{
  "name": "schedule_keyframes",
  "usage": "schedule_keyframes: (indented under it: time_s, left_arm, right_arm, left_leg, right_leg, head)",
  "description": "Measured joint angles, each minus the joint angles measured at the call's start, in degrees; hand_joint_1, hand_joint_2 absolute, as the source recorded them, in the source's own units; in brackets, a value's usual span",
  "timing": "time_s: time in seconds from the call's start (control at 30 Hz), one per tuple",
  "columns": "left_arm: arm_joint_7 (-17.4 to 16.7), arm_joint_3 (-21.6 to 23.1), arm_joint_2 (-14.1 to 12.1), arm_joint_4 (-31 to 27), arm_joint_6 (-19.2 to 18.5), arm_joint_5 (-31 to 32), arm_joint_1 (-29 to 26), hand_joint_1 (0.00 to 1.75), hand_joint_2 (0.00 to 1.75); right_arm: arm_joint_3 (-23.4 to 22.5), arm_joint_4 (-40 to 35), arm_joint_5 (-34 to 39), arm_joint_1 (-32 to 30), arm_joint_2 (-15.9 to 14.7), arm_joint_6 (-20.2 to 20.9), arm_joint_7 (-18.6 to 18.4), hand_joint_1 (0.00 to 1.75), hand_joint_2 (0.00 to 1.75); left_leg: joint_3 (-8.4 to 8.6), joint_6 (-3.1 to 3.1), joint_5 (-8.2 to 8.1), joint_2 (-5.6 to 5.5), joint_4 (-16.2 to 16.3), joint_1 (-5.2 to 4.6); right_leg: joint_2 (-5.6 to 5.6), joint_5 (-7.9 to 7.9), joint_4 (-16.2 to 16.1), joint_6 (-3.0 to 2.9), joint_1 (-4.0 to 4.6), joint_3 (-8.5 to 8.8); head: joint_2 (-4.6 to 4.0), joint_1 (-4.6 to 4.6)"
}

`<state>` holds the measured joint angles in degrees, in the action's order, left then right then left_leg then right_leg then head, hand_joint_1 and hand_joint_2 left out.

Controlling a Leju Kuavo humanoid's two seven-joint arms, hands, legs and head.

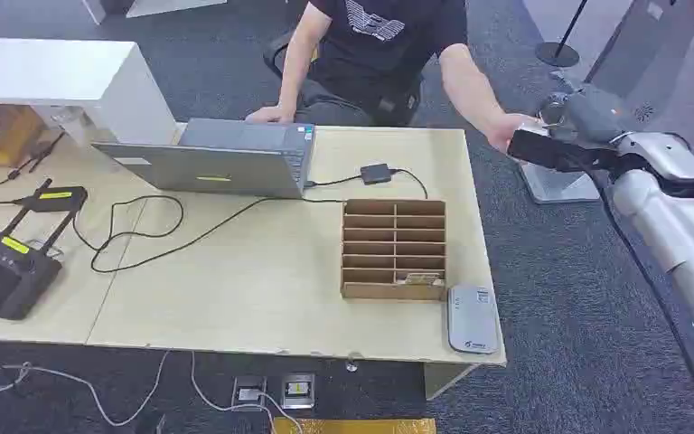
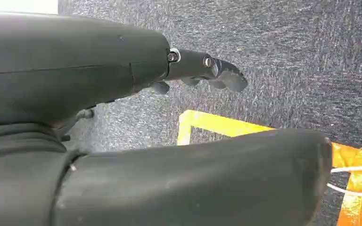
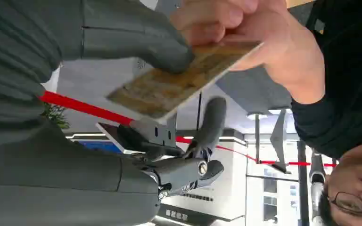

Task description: Pass the card to the sensor for recognition and then transmit it.

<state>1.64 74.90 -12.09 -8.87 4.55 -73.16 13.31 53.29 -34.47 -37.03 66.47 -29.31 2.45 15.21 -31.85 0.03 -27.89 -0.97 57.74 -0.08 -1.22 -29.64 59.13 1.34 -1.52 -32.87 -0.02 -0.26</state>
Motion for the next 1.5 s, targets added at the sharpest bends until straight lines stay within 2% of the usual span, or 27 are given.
schedule_keyframes:
  time_s: [0.3,0.47,0.63,0.8,0.93,1.0,1.03,1.07,1.13,1.17,1.2,1.23,1.27,1.33,1.5]
  left_arm:
    - [0.0,0.15,-0.31,0.0,0.09,0.42,0.03,0.0,0.0]
    - [0.0,0.13,-0.48,0.0,0.35,0.39,-0.02,0.0,0.0]
    - [0.0,0.13,-0.48,0.0,0.48,-0.18,-0.49,0.0,0.0]
    - [0.0,0.07,-0.77,0.0,0.55,-0.72,-1.14,0.0,0.0]
    - [0.44,-0.09,-1.12,0.0,0.52,-0.94,-1.69,0.0,0.0]
    - [3.09,-0.13,-1.18,0.0,-0.55,-0.32,-1.7,0.0,0.0]
    - [5.03,-0.13,-1.31,-0.18,0.27,0.73,-1.42,0.0,0.0]
    - [5.06,-0.17,-1.62,-1.37,4.26,2.01,-1.04,0.0,0.0]
    - [0.68,-0.81,-3.06,-7.35,15.09,5.09,-1.33,0.0,0.0]
    - [-0.13,-1.33,-3.84,-10.63,17.66,6.4,-1.84,0.0,0.0]
    - [0.06,-2.01,-4.22,-12.74,16.45,7.45,-2.23,0.0,0.0]
    - [0.87,-2.56,-4.28,-13.51,12.91,7.93,-2.35,0.0,0.0]
    - [1.95,-3.11,-4.26,-12.7,8.88,8.26,-2.32,0.0,0.0]
    - [3.3,-4.06,-3.54,-11.28,3.94,8.33,-2.35,0.0,0.0]
    - [3.76,-5.86,-2.84,-9.55,1.68,8.9,-2.47,0.0,0.0]
  right_arm:
    - [-0.07,1.42,0.0,-0.03,-0.39,-0.2,0.77,1.75,1.75]
    - [-0.22,1.03,1.02,-1.07,-2.08,-2.95,-0.22,1.75,1.75]
    - [-2.1,-6.39,5.72,-7.04,-5.75,-2.91,-6.57,1.75,1.75]
    - [-5.14,-18.7,10.96,-16.47,-10.08,-1.53,-13.27,1.75,1.75]
    - [-7.94,-29.04,14.95,-25.06,-13.31,-2.71,-18.04,1.75,1.75]
    - [-9.29,-33.56,15.78,-29.1,-14.56,-4.24,-20.09,1.75,1.75]
    - [-10.1,-35.81,16.31,-31.2,-15.19,-5.34,-21.21,1.75,1.75]
    - [-11.12,-38.24,16.92,-33.49,-15.91,-6.4,-22.36,1.75,1.75]
    - [-12.76,-42.92,17.48,-37.76,-16.72,-7.04,-23.71,1.75,1.75]
    - [-13.31,-45.0,17.46,-39.7,-16.85,-7.02,-24.15,1.75,1.75]
    - [-13.62,-46.96,17.44,-41.23,-16.94,-7.02,-24.59,1.75,1.75]
    - [-13.88,-48.58,17.46,-42.64,-16.98,-7.02,-25.0,1.75,1.75]
    - [-14.08,-49.93,17.71,-43.78,-16.98,-7.04,-25.25,1.75,1.75]
    - [-14.14,-52.12,19.15,-45.63,-16.63,-7.28,-25.51,1.75,1.75]
    - [-12.94,-55.36,20.35,-50.1,-14.86,-8.57,-26.18,1.75,1.75]
  left_leg:
    - [0.01,0.0,0.0,0.01,0.02,0.0]
    - [0.02,0.0,0.0,0.02,0.02,0.0]
    - [0.03,0.01,-0.02,0.01,0.01,0.01]
    - [0.04,-0.03,-0.07,0.02,0.01,0.03]
    - [0.03,-0.1,-0.12,0.0,0.0,0.1]
    - [0.08,-0.1,-0.12,0.01,0.02,0.1]
    - [0.07,-0.1,-0.12,-0.01,0.02,0.13]
    - [0.05,-0.1,-0.12,-0.08,0.01,0.13]
    - [0.05,-0.16,-0.16,-0.06,-0.02,0.14]
    - [0.06,-0.19,-0.18,0.01,-0.03,0.14]
    - [0.09,-0.23,-0.2,0.15,-0.03,0.14]
    - [0.09,-0.23,-0.2,0.16,-0.03,0.14]
    - [0.08,-0.23,-0.2,0.15,-0.03,0.14]
    - [0.08,-0.23,-0.2,0.15,-0.04,0.16]
    - [0.07,-0.24,-0.2,0.14,-0.03,0.17]
  right_leg:
    - [0.02,0.0,-0.03,0.0,0.0,-0.01]
    - [0.02,0.0,-0.05,0.0,0.0,0.0]
    - [0.01,0.0,-0.08,0.0,0.01,0.05]
    - [0.03,0.0,-0.1,0.0,0.03,0.04]
    - [0.02,-0.01,-0.1,-0.01,0.08,0.05]
    - [0.04,-0.01,-0.12,-0.01,0.09,-0.01]
    - [0.01,-0.01,-0.13,-0.01,0.1,0.04]
    - [-0.09,-0.02,-0.12,-0.01,0.1,0.07]
    - [-0.08,-0.02,-0.11,-0.02,0.11,0.13]
    - [0.02,-0.02,-0.11,-0.03,0.11,0.12]
    - [0.17,-0.02,-0.1,-0.03,0.11,0.09]
    - [0.19,-0.02,-0.1,-0.03,0.1,0.07]
    - [0.2,-0.02,-0.09,-0.03,0.11,0.07]
    - [0.19,-0.02,-0.1,-0.03,0.13,0.08]
    - [0.21,-0.02,-0.11,-0.03,0.14,0.06]
  head:
    - [0.0,0.02]
    - [0.0,0.0]
    - [0.0,0.0]
    - [0.0,0.0]
    - [0.0,0.02]
    - [0.0,0.02]
    - [0.0,-0.02]
    - [0.0,0.06]
    - [0.0,0.06]
    - [0.0,0.0]
    - [0.0,-0.04]
    - [0.0,-0.02]
    - [0.0,0.0]
    - [0.0,0.04]
    - [0.0,-0.02]
